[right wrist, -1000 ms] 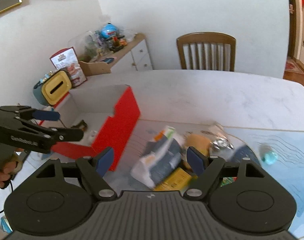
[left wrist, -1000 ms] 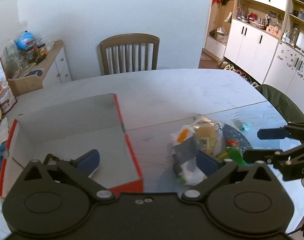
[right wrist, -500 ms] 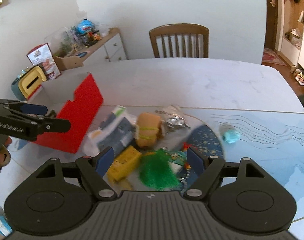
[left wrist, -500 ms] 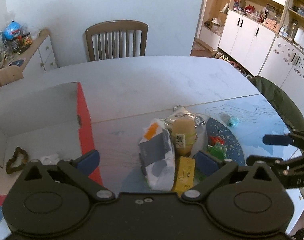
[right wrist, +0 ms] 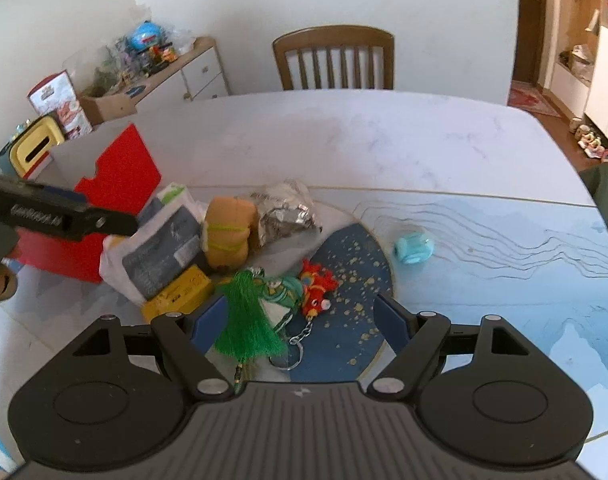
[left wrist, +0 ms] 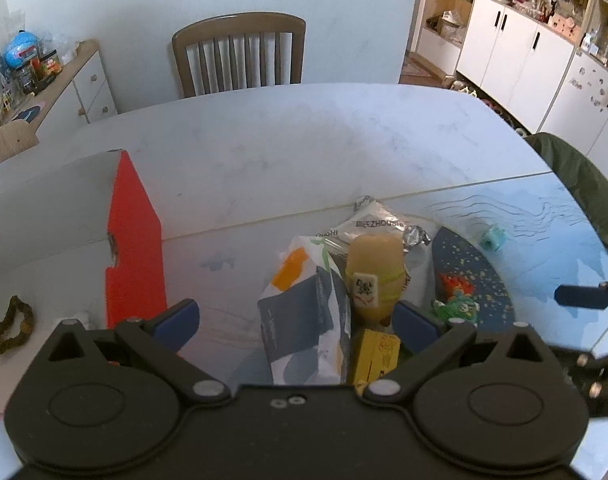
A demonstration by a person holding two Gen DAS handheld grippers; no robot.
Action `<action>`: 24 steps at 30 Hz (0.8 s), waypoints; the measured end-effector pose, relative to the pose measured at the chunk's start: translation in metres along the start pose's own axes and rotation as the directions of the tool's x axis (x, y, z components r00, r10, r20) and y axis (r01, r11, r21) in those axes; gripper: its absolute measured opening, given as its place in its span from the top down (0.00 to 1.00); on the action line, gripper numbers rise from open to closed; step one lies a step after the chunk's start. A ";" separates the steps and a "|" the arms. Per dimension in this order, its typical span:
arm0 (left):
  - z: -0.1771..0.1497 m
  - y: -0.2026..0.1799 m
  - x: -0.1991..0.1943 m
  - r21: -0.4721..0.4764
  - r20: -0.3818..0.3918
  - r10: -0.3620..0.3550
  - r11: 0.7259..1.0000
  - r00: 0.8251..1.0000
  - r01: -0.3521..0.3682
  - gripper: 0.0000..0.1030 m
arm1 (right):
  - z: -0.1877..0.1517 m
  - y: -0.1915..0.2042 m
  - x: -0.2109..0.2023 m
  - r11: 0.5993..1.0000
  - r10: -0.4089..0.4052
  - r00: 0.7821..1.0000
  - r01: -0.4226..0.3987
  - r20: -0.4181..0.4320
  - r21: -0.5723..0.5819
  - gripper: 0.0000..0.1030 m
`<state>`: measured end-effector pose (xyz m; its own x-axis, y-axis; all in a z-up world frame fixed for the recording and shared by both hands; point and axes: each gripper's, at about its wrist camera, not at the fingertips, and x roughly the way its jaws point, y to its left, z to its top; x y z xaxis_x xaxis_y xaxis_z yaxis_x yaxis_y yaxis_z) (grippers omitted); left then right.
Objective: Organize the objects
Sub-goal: 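Grasp the white snack bag with the left tool while the right tool grasps the green tassel plush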
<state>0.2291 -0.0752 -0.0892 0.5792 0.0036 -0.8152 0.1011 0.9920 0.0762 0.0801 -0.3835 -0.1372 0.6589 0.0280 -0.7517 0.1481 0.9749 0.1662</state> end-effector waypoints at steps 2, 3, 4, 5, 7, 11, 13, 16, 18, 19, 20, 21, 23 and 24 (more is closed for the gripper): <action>0.001 -0.001 0.006 0.003 -0.006 0.010 1.000 1.000 -0.010 0.01 | -0.001 0.005 0.008 0.999 0.013 1.000 -0.013 -0.013 -0.029 0.22; 0.002 -0.002 0.009 0.002 -0.012 0.015 1.000 1.000 -0.015 0.01 | -0.001 0.009 0.012 0.999 0.019 1.000 -0.019 -0.018 -0.049 0.22; 0.002 -0.002 0.012 -0.001 -0.018 0.019 1.000 1.000 -0.019 0.01 | -0.002 0.012 0.016 0.998 0.025 0.999 -0.026 -0.023 -0.065 0.22; 0.002 -0.002 0.016 -0.005 -0.026 0.023 1.000 0.999 -0.023 0.01 | -0.001 0.014 0.021 0.997 0.030 0.999 -0.032 -0.031 -0.076 0.22; 0.002 -0.004 0.021 -0.008 -0.037 0.030 1.000 0.999 -0.030 0.01 | 0.000 0.017 0.032 0.995 0.036 0.998 -0.041 -0.045 -0.093 0.22; 0.001 -0.005 0.029 -0.003 -0.050 0.052 0.999 0.997 -0.052 0.01 | 0.000 0.025 0.048 0.989 0.044 0.997 -0.052 -0.062 -0.140 0.22; 0.001 -0.005 0.034 -0.004 -0.060 0.058 0.998 0.997 -0.058 0.03 | 0.001 0.028 0.055 0.986 0.038 0.997 -0.049 -0.068 -0.158 0.22; 0.000 -0.006 0.040 -0.001 -0.074 0.066 0.998 0.995 -0.066 0.05 | 0.001 0.031 0.065 0.985 0.027 0.997 -0.038 -0.073 -0.166 0.22; 0.000 -0.006 0.042 -0.004 -0.082 0.062 0.998 0.995 -0.062 0.06 | 0.000 0.033 0.070 0.985 0.029 0.996 -0.042 -0.080 -0.167 0.22; 0.000 -0.006 0.042 -0.003 -0.083 0.061 0.998 0.995 -0.062 0.08 | 0.000 0.034 0.073 0.985 0.024 0.996 -0.038 -0.083 -0.168 0.22; -0.001 -0.007 0.043 -0.002 -0.085 0.061 0.998 0.995 -0.061 0.09 | 0.000 0.035 0.075 0.985 0.018 0.996 -0.033 -0.087 -0.167 0.22; -0.001 -0.007 0.043 0.000 -0.089 0.059 0.998 0.994 -0.059 0.13 | -0.001 0.036 0.078 0.986 0.015 0.996 -0.030 -0.089 -0.165 0.22; -0.002 -0.007 0.045 -0.001 -0.097 0.053 0.999 0.994 -0.053 0.17 | -0.001 0.037 0.081 0.986 0.003 0.996 -0.018 -0.091 -0.168 0.22; -0.002 -0.007 0.046 -0.003 -0.100 0.049 0.999 0.994 -0.050 0.19 | -0.001 0.039 0.083 0.985 -0.005 0.996 -0.011 -0.091 -0.174 0.22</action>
<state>0.2530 -0.0822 -0.1283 0.5000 0.0653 -0.8636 0.0696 0.9909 0.1152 0.1394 -0.3433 -0.1937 0.5886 0.0432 -0.8073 0.0105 0.9981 0.0611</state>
